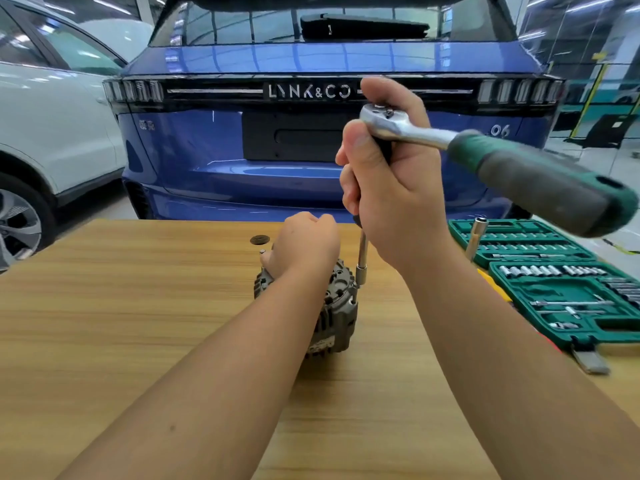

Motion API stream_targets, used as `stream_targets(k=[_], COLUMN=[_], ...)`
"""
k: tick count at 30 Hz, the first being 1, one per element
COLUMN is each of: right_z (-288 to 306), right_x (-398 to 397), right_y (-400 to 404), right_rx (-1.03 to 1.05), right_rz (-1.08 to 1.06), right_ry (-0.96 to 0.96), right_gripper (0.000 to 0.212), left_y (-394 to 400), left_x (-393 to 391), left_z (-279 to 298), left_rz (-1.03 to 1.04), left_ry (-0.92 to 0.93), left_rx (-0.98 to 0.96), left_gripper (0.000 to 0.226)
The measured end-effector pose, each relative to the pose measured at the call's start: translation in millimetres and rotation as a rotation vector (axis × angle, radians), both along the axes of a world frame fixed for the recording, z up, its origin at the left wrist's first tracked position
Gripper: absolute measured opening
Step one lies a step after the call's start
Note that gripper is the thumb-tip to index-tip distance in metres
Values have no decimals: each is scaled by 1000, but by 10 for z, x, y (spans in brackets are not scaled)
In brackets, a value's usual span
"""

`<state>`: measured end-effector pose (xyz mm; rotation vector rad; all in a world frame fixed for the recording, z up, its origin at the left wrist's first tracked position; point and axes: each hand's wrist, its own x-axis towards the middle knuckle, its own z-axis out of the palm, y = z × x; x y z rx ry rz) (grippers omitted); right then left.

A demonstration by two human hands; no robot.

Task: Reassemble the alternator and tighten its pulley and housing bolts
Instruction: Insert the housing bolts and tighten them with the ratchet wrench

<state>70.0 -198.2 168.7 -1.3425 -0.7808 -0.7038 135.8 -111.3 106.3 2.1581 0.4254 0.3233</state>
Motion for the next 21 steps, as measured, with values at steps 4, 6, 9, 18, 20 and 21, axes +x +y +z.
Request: stream_targets(k=[4,6,9,18,20,21], right_z=[8,4,6,30,38,49], right_x=[31,38,48,134,155,164], right_y=[33,45,39,-54,-63,-70], right_rx=[4,4,13,110,122,125], right_rz=[59,68,91,283,338,375], right_ry=[64,70,93,278,350,382], right_gripper=[24,24,22,13,29,36], left_y=[5,0,-3,10,18,34], left_x=[17,21,30,-165,-296,-358], left_z=[-14,-21,-39,21,14,2], left_rz=[18,18,15,-155,-255,-311], left_ry=[-7,-6,-29,-151,-254,-302], left_rx=[36,45,19,-81,-135,-130], left_gripper=[24,25,25,13,10,11])
